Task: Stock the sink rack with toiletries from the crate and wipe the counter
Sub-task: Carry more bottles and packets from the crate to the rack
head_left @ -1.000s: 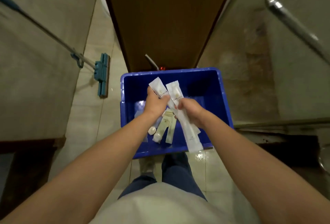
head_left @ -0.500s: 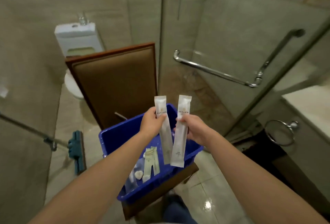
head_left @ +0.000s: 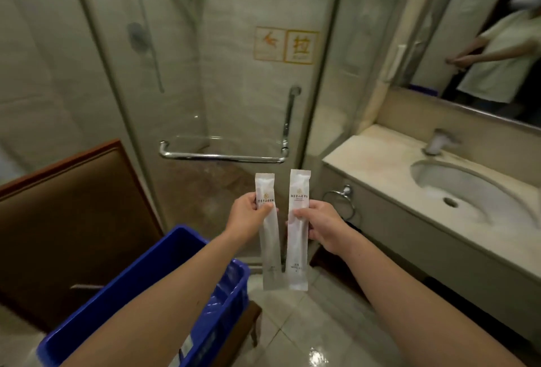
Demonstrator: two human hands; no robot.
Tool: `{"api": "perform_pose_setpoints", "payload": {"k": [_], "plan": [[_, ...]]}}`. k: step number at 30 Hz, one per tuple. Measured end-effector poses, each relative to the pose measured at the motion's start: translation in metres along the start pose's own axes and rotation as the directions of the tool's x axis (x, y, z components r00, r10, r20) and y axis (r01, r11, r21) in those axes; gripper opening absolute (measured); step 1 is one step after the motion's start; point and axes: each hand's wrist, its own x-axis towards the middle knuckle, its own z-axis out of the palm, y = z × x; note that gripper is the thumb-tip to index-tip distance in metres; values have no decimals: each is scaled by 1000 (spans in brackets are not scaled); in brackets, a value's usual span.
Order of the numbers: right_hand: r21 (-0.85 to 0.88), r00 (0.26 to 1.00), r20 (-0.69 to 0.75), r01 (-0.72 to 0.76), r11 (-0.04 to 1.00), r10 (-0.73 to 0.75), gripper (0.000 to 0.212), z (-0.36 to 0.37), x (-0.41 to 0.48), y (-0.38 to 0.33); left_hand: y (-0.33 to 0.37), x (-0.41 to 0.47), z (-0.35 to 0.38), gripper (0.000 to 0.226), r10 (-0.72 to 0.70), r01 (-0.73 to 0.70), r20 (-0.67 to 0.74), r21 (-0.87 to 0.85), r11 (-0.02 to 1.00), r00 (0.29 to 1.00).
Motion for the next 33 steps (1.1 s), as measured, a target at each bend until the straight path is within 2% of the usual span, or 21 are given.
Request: {"api": "perform_pose_setpoints", "payload": {"k": [5,11,14,17,26,30,33], "plan": [[46,997,-71,18,999,-15,20,-72,-14,-6,32,12,69,7,51,-55,149,19,998,988],[121,985,-158,93,988,-74,19,-159,-31,-1,68,9,157,21,90,-106,221,59,993,971],[172,974,-190,160,972,-126,19,-202,-39,1,85,8,200,22,72,-100,263,97,990,962],[205,966,-233,161,965,-112,22,-242,-41,2,103,8,243,23,48,-79,303,93,993,952],[117,917,-386,161,980,-105,19,-361,-41,9,148,-1,374,27,24,-16,421,-22,1000,907],[70,902,-408,184,980,-140,18,-405,-50,15,152,-1,422,10,98,-103,477,-15,995,874],[37,863,-483,191,981,-149,27,-436,-53,23,158,2,457,9,114,-141,506,14,990,855]]}}
